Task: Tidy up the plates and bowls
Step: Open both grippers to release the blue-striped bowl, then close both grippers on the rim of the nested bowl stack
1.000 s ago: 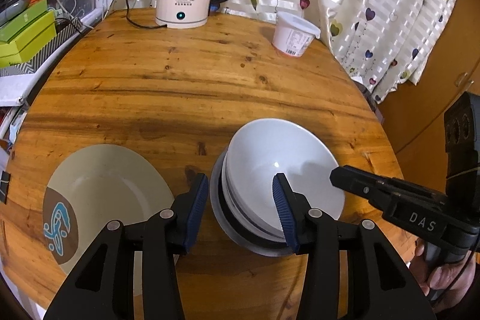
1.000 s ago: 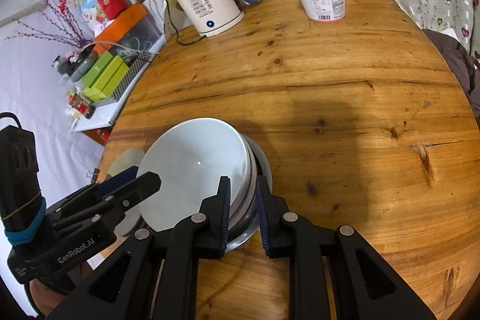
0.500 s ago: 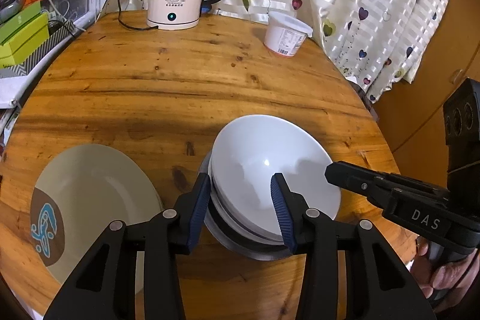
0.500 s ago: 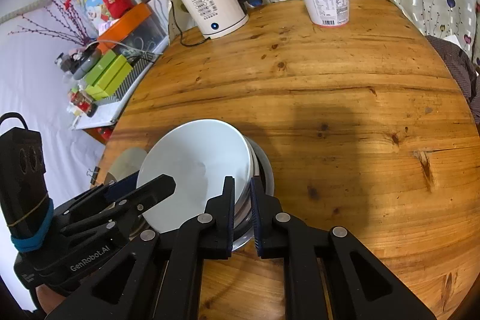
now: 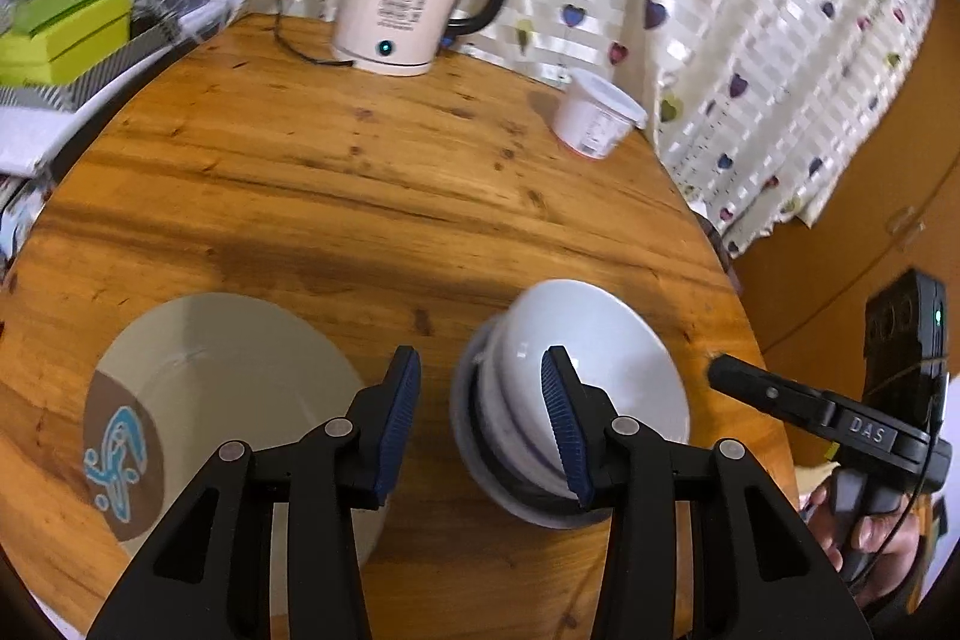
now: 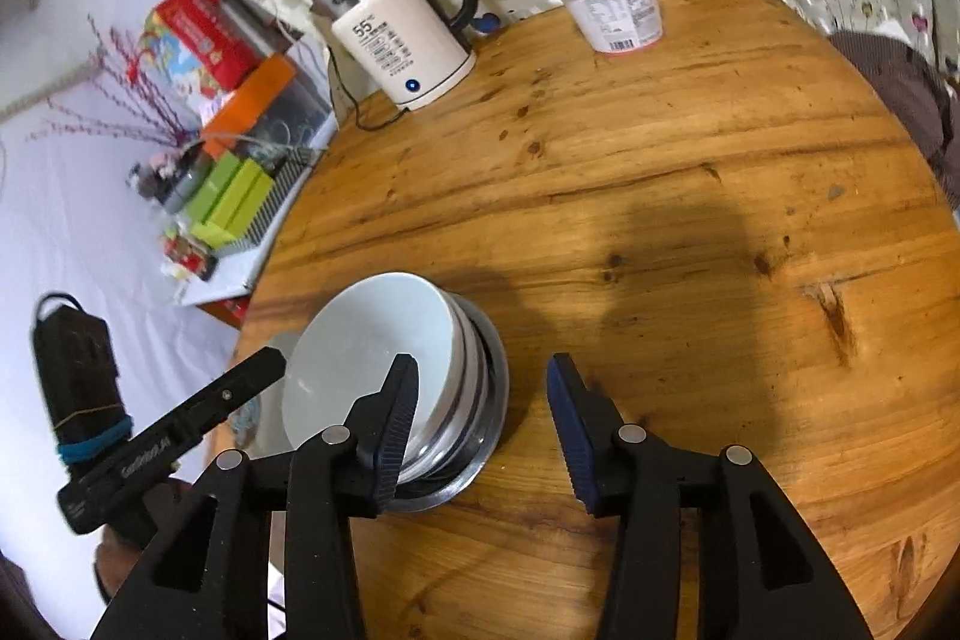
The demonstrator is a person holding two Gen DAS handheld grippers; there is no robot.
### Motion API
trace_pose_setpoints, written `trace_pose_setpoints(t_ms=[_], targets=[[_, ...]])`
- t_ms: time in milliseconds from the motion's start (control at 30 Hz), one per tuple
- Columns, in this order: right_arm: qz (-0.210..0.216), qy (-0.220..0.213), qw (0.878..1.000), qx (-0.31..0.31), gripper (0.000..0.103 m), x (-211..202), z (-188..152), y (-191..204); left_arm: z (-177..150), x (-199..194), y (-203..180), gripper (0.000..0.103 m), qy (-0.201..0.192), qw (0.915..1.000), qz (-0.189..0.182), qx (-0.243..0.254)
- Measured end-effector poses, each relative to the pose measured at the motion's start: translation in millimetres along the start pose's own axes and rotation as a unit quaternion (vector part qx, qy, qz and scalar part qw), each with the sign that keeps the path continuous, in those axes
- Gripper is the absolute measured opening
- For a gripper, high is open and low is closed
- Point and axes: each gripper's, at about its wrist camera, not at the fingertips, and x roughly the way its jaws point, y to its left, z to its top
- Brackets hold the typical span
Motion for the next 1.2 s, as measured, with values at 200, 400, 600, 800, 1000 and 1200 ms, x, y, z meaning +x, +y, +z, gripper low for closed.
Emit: trace_pose_setpoints(t_ms=[200,400,600,800,1000,1200], targets=[[0.016,0.007,0.999,0.03,0.044,0.7,-5.8,-18.6,-11.1,1.5,18.1,0.043,0.019,0.9993,-0.008,-0.031],[0.038,0.021,0.998,0.042,0.032,5.3,-13.1,-29.5,-26.1,-1.6,24.0,0.043,0.032,0.9979,-0.03,-0.047],[0.062,0.038,0.996,0.053,0.021,16.6,-17.1,-35.3,-38.1,7.0,23.1,0.043,0.057,0.995,-0.055,-0.061],[0.094,0.048,0.992,0.063,0.021,24.8,-18.3,-38.1,-43.1,15.8,20.9,0.043,0.072,0.9926,-0.07,-0.069],[0.112,0.054,0.99,0.067,0.019,30.8,-18.5,-41.1,-41.6,18.1,21.5,0.043,0.068,0.9927,-0.072,-0.068],[0.122,0.061,0.988,0.07,0.009,34.4,-20.9,-43.7,-39.1,24.3,21.1,0.043,0.068,0.9911,-0.087,-0.074]])
